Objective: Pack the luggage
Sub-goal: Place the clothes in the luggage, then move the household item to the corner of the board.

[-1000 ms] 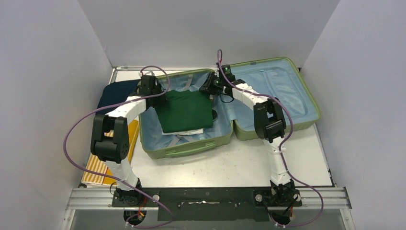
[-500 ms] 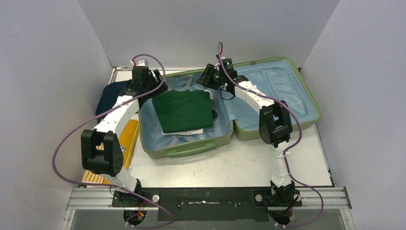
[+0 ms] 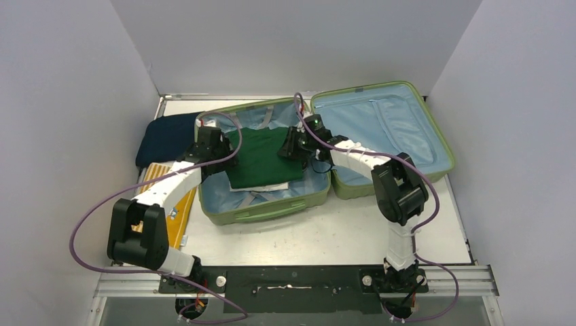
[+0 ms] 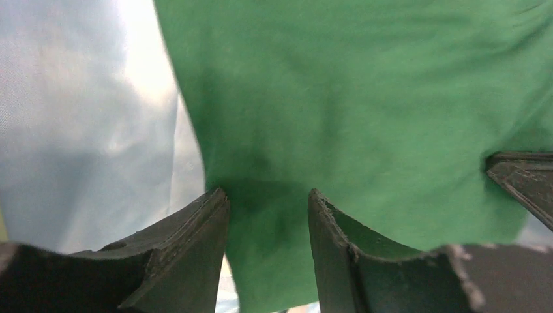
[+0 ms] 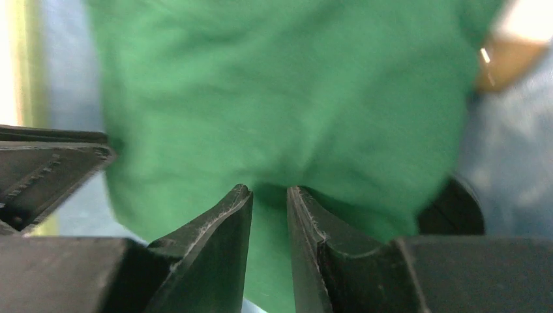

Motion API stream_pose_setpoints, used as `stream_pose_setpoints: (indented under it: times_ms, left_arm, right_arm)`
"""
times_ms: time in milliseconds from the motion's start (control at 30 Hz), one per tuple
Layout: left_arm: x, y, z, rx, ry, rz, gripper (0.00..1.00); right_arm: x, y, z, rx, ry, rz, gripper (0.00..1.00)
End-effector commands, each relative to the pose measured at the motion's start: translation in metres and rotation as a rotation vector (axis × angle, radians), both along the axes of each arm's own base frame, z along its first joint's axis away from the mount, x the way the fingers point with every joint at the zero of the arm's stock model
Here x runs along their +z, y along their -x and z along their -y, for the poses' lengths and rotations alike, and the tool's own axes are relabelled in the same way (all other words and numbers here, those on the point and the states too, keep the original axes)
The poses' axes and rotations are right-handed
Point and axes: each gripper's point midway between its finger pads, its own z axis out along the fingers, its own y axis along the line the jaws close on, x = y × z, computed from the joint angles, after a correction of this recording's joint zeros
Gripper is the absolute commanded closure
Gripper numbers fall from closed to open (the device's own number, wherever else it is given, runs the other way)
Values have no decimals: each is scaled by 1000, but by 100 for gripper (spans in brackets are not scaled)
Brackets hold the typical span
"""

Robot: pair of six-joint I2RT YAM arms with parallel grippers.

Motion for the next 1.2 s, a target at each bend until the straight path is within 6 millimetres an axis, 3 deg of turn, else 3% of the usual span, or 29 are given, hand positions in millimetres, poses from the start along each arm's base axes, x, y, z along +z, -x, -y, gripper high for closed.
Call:
stream_pose_setpoints:
  times_ms: [0, 100, 167, 267, 400, 500, 633, 700, 800, 967, 1167]
  left_arm:
    - [-20, 6, -5, 24, -21, -31, 56]
    - [-29, 14, -5, 26, -14, -55, 59]
    - [-20, 15, -5, 28, -3, -33, 59]
    - [14, 13, -6, 29, 2, 24, 58]
    - [82, 12, -15, 51, -11, 138, 47]
    - [128, 25, -38, 118, -59, 207, 40]
    - [152, 64, -93, 282, -166, 219, 33]
    - [153, 85, -120, 393, -235, 202, 26]
    - [138, 110, -144, 522, -296, 147, 19]
    - [100, 145, -167, 682, -306, 47, 12]
    - [63, 166, -183, 789, -316, -65, 6]
  right_arm:
    - [-12, 4, 18, -45, 36, -3, 73]
    - [-20, 11, 24, -50, 66, -33, 74]
    - [-8, 12, 27, -56, 59, -7, 73]
    - [28, 10, 31, -68, 46, 63, 69]
    - [83, 12, 38, -87, 33, 173, 53]
    - [114, 26, 43, -76, 38, 257, 50]
    - [134, 61, 59, -62, 39, 334, 48]
    - [132, 78, 67, -55, 38, 347, 48]
    - [124, 103, 74, -28, 25, 344, 47]
    - [106, 146, 73, 30, 18, 320, 47]
    - [90, 172, 74, 68, 14, 294, 47]
